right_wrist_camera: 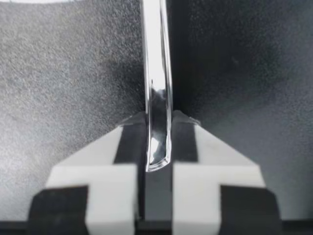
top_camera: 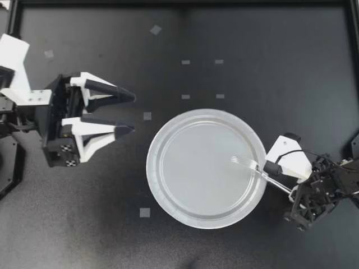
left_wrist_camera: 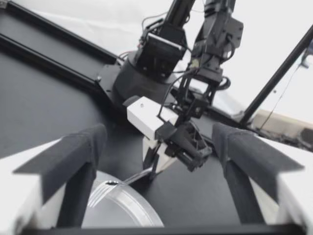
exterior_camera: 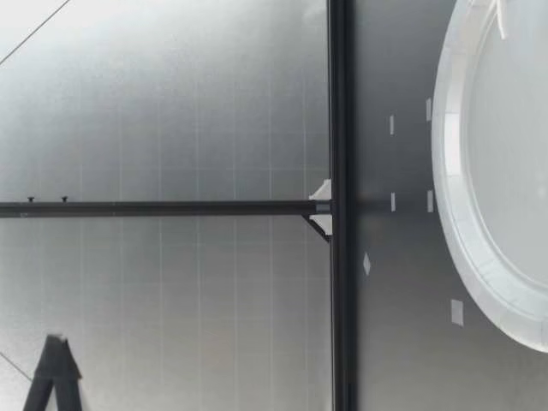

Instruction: Pick up the fork and place it on the plate.

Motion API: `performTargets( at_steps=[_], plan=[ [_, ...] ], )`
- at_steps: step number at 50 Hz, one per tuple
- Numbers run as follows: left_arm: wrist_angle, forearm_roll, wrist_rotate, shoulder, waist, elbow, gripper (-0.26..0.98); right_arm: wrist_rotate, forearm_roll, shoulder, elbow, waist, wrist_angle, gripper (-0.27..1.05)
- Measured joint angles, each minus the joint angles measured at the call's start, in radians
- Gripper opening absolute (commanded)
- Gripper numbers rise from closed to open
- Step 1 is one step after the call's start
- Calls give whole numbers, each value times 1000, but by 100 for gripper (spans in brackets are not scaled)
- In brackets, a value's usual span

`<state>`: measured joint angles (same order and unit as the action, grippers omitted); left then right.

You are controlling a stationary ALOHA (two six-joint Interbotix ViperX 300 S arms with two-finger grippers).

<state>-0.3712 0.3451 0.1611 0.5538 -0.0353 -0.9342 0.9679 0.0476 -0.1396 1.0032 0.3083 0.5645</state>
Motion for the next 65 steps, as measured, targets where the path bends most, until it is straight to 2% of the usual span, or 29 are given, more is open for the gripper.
performTargets(
  at_steps=[12,17,31,47,50,52,53,54,55,56,57,59,60,61,62,64,65],
  plan=[
    [-9,0,8,17,0,-20,87,11,-14,9,-2,0,-11,52],
    [-9,0,8,21,2,-23,87,20,-17,14,-2,0,-14,61],
    [-17,0,8,41,2,-44,87,32,-17,0,-5,0,11,62],
    [-35,-2,3,80,2,-69,85,31,-3,-181,-6,-20,46,60],
    [-31,-2,2,80,2,-69,85,20,44,-284,-40,-66,-2,60],
    [-18,-2,-3,81,0,-69,85,20,44,-284,-40,-66,-2,59],
    [-18,-2,-3,81,0,-69,85,14,87,-334,-69,-87,-67,58],
    [-18,-2,-3,81,0,-69,85,14,87,-334,-69,-87,-67,57],
    [-2,-2,-20,81,2,-66,85,9,141,-385,-91,-106,-152,55],
    [-2,-2,-20,81,2,-66,85,9,141,-385,-91,-106,-152,54],
    [25,-3,-46,83,3,-66,85,6,195,-422,-101,-123,-233,51],
    [25,-3,-46,83,3,-66,85,6,195,-422,-101,-123,-233,47],
    [48,-3,-81,81,8,-66,85,0,262,-462,-106,-144,-327,45],
    [48,-3,-81,81,8,-66,85,0,262,-462,-106,-144,-327,42],
    [60,-3,-123,83,12,-67,85,-5,339,-503,-106,-167,-426,40],
    [60,-3,-123,83,12,-67,85,-5,339,-503,-106,-167,-426,36],
    [64,-3,-173,83,14,-72,85,-6,425,-538,-91,-192,-523,35]
  ],
)
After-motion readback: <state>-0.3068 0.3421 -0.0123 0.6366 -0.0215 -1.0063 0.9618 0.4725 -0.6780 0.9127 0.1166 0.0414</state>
